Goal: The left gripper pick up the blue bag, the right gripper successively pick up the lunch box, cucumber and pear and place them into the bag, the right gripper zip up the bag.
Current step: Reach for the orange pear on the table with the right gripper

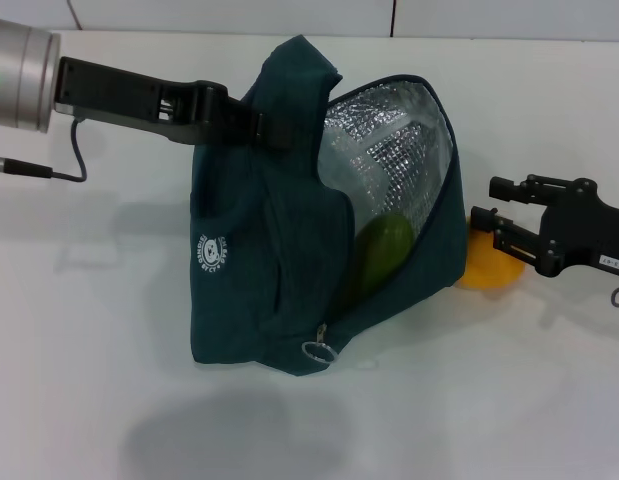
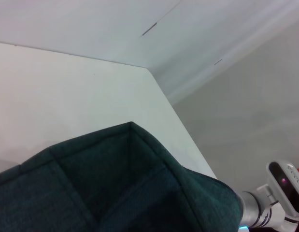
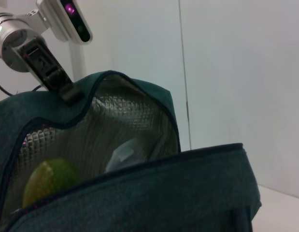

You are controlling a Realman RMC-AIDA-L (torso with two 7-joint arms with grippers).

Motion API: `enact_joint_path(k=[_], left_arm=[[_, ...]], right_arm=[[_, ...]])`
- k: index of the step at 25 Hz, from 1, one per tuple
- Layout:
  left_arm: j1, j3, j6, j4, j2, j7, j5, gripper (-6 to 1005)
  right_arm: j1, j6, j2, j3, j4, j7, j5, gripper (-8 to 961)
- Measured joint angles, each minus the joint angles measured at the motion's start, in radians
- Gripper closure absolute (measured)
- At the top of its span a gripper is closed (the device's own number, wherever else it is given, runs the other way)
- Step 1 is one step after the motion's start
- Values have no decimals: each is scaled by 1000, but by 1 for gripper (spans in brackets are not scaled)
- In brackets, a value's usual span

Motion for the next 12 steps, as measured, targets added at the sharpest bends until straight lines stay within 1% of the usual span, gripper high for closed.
enact_joint_path(k=[3, 9, 12], left_arm=[[-2, 0, 0, 0, 0, 0, 0, 959], [-3, 0, 0, 1, 0, 0, 0, 959], [-3, 0, 0, 1, 0, 0, 0, 959]], right_arm=[[6, 0, 0, -1, 13, -14, 0, 536], [7, 0, 1, -1, 17, -29, 1, 534], [7, 0, 1, -1, 18, -39, 1, 611]])
